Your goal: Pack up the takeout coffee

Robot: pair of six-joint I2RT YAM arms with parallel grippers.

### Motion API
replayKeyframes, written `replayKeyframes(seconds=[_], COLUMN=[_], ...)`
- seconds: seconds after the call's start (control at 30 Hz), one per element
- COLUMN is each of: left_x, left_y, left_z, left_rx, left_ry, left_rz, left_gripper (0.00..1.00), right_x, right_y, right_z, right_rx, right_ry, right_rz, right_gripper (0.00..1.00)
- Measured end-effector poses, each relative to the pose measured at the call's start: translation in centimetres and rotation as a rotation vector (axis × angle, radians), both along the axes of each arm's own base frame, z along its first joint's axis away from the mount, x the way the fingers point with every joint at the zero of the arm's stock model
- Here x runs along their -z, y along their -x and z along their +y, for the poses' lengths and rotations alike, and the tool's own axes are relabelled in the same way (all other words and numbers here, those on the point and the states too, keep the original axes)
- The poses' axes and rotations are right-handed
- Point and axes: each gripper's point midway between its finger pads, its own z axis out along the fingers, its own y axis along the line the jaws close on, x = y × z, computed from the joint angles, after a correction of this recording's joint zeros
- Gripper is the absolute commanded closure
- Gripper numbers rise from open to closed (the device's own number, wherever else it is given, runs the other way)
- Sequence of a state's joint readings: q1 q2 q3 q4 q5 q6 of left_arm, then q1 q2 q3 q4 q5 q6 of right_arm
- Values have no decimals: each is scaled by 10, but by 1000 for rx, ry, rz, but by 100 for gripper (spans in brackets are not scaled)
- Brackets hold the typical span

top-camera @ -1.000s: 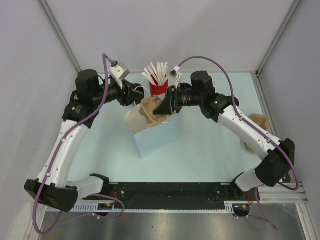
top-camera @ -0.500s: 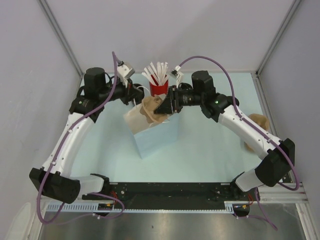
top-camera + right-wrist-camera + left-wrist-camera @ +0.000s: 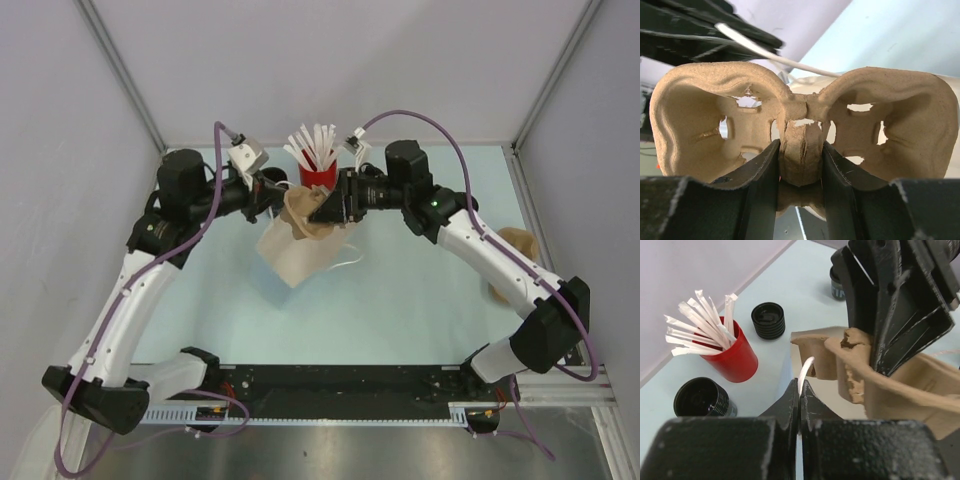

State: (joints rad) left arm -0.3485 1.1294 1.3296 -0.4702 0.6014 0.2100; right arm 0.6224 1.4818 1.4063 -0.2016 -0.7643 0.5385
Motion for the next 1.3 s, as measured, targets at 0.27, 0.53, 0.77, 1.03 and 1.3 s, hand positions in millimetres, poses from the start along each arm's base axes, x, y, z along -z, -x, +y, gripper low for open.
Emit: replayKeyframes(seconds=[0.27, 0.53, 0.77, 1.03, 1.3], left_x=[-6, 3, 7, 2, 4], left_y=[5, 2, 0, -8, -20], left_z=[4, 2, 3, 19, 37], left_rx=[-28, -33, -51, -130, -208], left_ry=[34, 41, 55, 98, 145], left_rz=[-19, -1, 13, 18, 62], left_gripper=[100, 100, 100, 100, 100], right_x=[16, 28, 42, 51, 57], right_y=[-6, -2, -9, -19, -33], right_z=[-1, 8, 25, 22, 19], right_rx=[51, 21, -36, -26, 23], right_ry=[69, 140, 214, 271, 336], right_rz=[-29, -154, -246, -341, -433], right_gripper=[61, 61, 63, 64, 64])
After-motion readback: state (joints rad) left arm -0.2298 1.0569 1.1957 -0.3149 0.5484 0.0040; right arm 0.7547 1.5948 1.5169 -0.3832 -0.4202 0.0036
